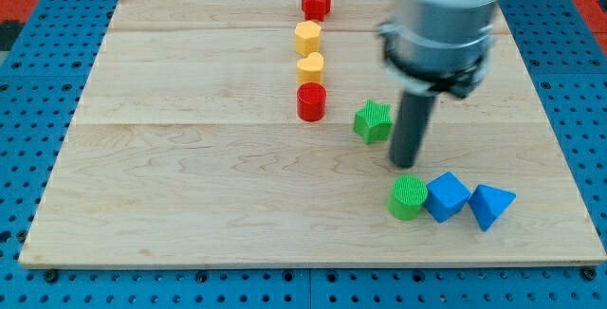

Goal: Move the green star to the bottom center

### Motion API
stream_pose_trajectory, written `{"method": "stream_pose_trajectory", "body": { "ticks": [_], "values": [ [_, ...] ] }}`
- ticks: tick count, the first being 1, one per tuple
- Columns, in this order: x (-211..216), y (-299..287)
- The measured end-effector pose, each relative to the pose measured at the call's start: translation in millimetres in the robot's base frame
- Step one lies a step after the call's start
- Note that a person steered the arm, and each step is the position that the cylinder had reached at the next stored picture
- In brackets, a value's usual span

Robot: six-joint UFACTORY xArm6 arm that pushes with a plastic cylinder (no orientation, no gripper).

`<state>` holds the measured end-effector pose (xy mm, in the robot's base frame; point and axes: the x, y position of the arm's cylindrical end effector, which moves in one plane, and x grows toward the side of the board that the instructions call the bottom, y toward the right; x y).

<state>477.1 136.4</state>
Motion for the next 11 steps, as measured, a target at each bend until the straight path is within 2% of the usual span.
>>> {"method": "stream_pose_trajectory", "body": {
  "ticks": [1, 2, 3, 4, 5, 6, 7, 8, 9, 10, 11],
  "values": [
    [-62.7, 25.6],
    [-37.7, -45.5],
    [7.6, -98.0],
    [-13.1, -64.2],
    [-20.4, -140.7],
    [-9.1, -199.0],
    [34.7, -173.1],
    [15.8, -182.7],
    [-19.6, -153.2],
    [33.4, -117.9],
    [50.2, -108.0]
  ]
}}
